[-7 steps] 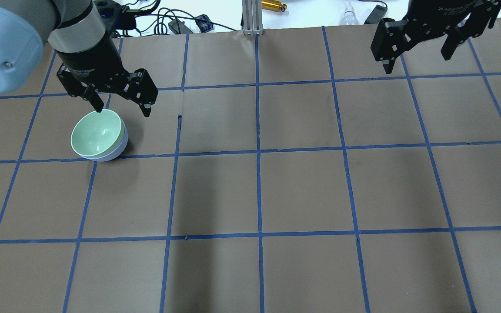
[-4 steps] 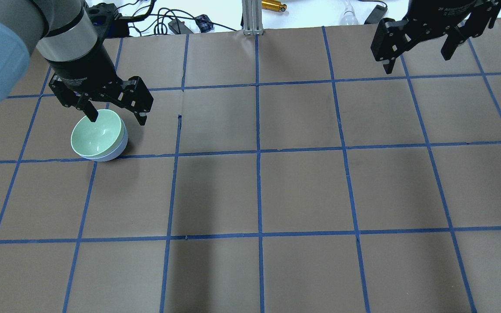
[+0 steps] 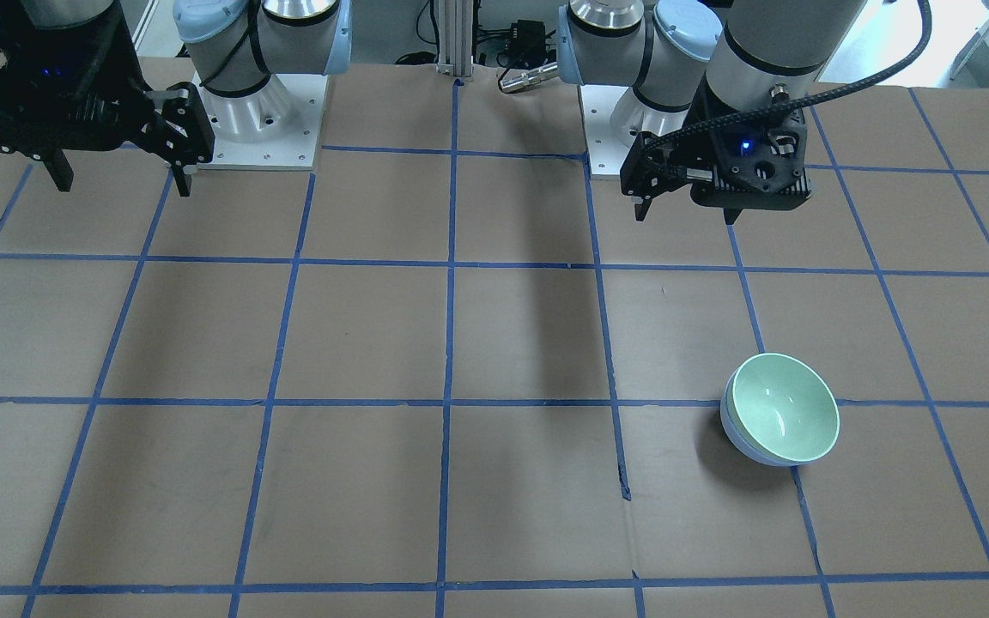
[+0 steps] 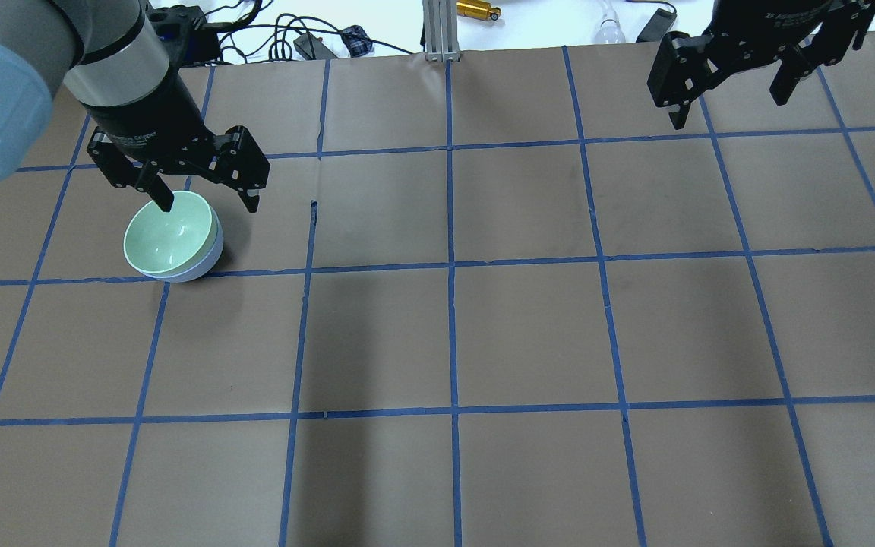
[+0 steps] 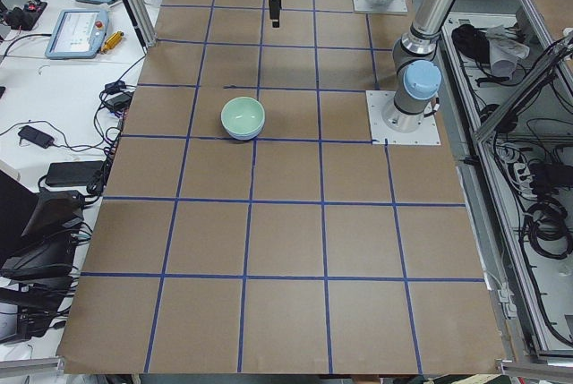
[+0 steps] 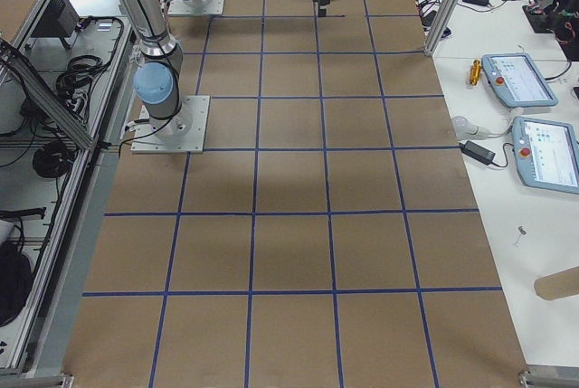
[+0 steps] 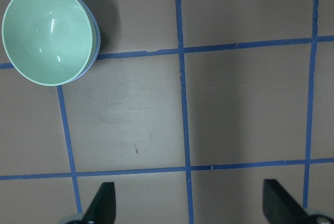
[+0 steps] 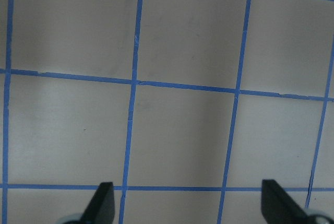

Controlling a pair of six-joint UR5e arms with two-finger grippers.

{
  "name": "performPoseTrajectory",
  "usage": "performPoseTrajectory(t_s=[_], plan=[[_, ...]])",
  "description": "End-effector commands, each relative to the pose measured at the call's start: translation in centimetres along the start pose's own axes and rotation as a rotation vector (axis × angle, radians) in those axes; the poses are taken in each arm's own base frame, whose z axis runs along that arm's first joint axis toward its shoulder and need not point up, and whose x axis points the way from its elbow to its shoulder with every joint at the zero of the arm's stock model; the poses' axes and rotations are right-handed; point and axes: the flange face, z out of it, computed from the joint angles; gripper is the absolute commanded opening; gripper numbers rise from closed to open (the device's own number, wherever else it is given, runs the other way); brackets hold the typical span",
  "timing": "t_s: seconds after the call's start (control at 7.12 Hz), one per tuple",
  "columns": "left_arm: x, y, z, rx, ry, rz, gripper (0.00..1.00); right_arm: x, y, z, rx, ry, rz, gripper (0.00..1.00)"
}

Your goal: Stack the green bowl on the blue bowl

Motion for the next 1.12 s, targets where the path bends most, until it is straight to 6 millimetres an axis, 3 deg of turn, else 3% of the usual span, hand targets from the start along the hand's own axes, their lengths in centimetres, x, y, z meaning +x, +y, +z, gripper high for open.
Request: performPoseTrajectory(t_s=[0.0,0.98], plan=[[0.15,-0.13,1.0,0.023,0.012,-0.003,1.0,-0.03,0.0,0.0,0.0,0.0,0.0,1.0],[0.33,0.42,0.89,0.031,0.013,0.003,1.0,-0.02,0.0,0.0,0.0,0.0,0.0,1.0]])
